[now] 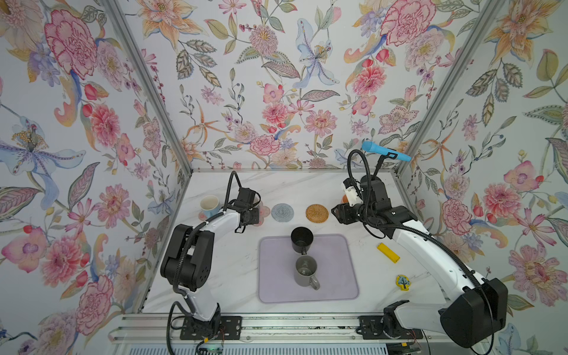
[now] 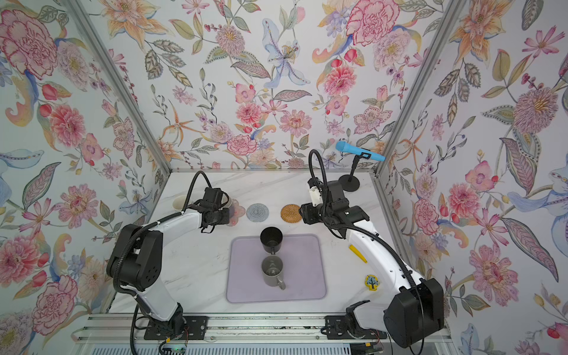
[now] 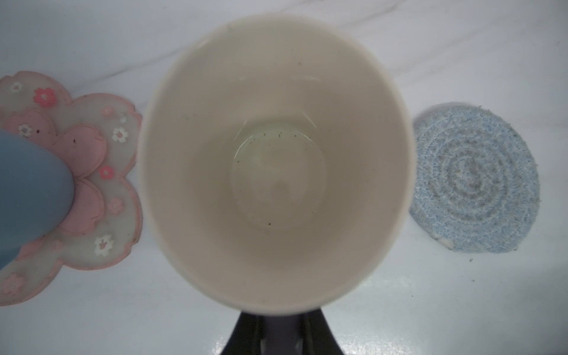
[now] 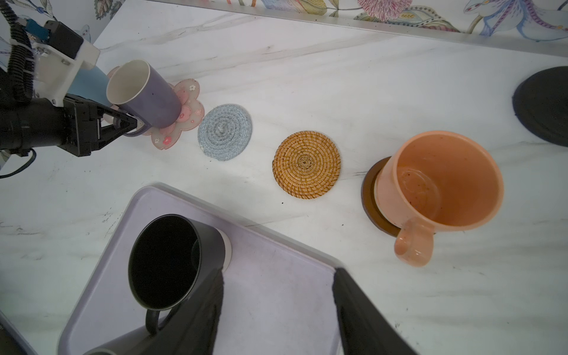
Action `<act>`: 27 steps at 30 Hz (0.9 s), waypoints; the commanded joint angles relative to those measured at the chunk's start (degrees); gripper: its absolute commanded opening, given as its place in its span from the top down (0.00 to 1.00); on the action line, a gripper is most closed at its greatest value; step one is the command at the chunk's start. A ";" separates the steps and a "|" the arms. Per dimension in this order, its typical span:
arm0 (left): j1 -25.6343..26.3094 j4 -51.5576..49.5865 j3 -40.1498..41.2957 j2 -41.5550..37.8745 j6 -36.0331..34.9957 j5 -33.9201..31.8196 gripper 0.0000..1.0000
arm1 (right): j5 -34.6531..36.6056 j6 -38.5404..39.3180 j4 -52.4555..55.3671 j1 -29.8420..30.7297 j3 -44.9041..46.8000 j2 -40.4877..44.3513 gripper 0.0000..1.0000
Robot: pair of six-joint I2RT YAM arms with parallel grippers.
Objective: Place cups on coasters
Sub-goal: Place the cup on the coaster.
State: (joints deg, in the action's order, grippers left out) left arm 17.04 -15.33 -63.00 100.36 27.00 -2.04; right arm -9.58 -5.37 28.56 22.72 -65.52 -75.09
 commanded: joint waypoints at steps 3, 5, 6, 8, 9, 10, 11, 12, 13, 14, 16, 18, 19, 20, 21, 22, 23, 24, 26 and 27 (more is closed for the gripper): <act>0.03 -0.39 0.43 0.76 -0.45 -2.37 0.89 | 0.45 0.02 0.49 -0.39 0.75 1.44 0.41; 0.01 -0.66 0.42 0.81 -0.42 -2.25 0.88 | 0.52 -0.08 0.52 -0.34 0.83 1.40 0.41; 0.07 -0.70 0.51 0.90 -0.50 -2.17 0.86 | 0.52 -0.08 0.45 -0.33 0.94 1.44 0.41; 0.04 -0.88 0.53 0.98 -0.59 -2.04 0.81 | 0.53 -0.13 0.46 -0.36 1.03 1.43 0.41; 0.04 -1.00 0.51 1.02 -0.61 -2.02 0.78 | 0.52 -0.16 0.51 -0.36 1.09 1.44 0.41; 0.02 -1.07 0.43 1.20 -0.71 -2.02 0.76 | 0.53 -0.17 0.45 -0.38 1.12 1.41 0.41; 0.04 -1.25 0.34 1.29 -0.75 -1.95 0.75 | 0.52 -0.17 0.45 -0.39 1.17 1.41 0.41; 0.01 -1.31 0.28 1.38 -0.84 -1.95 0.74 | 0.51 -0.17 0.41 -0.40 1.18 1.37 0.41; 0.02 -1.45 0.18 1.42 -0.90 -2.07 0.72 | 0.57 -0.17 0.47 -0.37 1.23 1.41 0.41; 0.09 -1.54 0.16 1.54 -0.84 -2.09 0.70 | 0.45 -0.11 0.45 -0.36 1.19 1.39 0.41; 0.09 -1.71 0.12 1.51 -0.90 -2.19 0.68 | 0.60 -0.08 0.45 -0.34 1.14 1.41 0.41; 0.02 -1.72 0.09 1.51 -0.81 -2.33 0.67 | 0.60 -0.03 0.43 -0.42 1.18 1.52 0.41; 0.02 -1.71 0.07 1.51 -0.70 -2.41 0.67 | 0.58 0.00 0.47 -0.47 1.19 1.49 0.41; 0.03 -1.72 0.07 1.51 -0.71 -2.40 0.67 | 0.54 0.05 0.48 -0.47 1.19 1.54 0.41; 0.04 -1.71 0.08 1.48 -0.68 -2.50 0.67 | 0.55 0.03 0.48 -0.43 1.32 1.61 0.41; 0.01 -1.84 0.07 1.53 -0.72 -2.54 0.67 | 0.55 0.00 0.49 -0.47 1.30 1.68 0.41; 0.02 -1.96 -0.01 1.51 -0.62 -2.72 0.66 | 0.57 0.00 0.44 -0.41 1.28 1.66 0.41; 0.02 -2.03 -0.01 1.51 -0.59 -2.86 0.65 | 0.55 0.07 0.42 -0.48 1.27 1.79 0.41; 0.07 -2.00 -0.10 1.32 -0.54 -2.94 0.61 | 0.57 0.15 0.46 -0.41 1.38 1.94 0.41; 0.02 -2.04 -0.10 1.25 -0.49 -2.96 0.58 | 0.61 0.15 0.47 -0.49 1.39 2.03 0.41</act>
State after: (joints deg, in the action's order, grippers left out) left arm 17.08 -15.86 -63.00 100.95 26.46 -3.49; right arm -9.56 -5.37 28.53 22.72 -64.79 -74.54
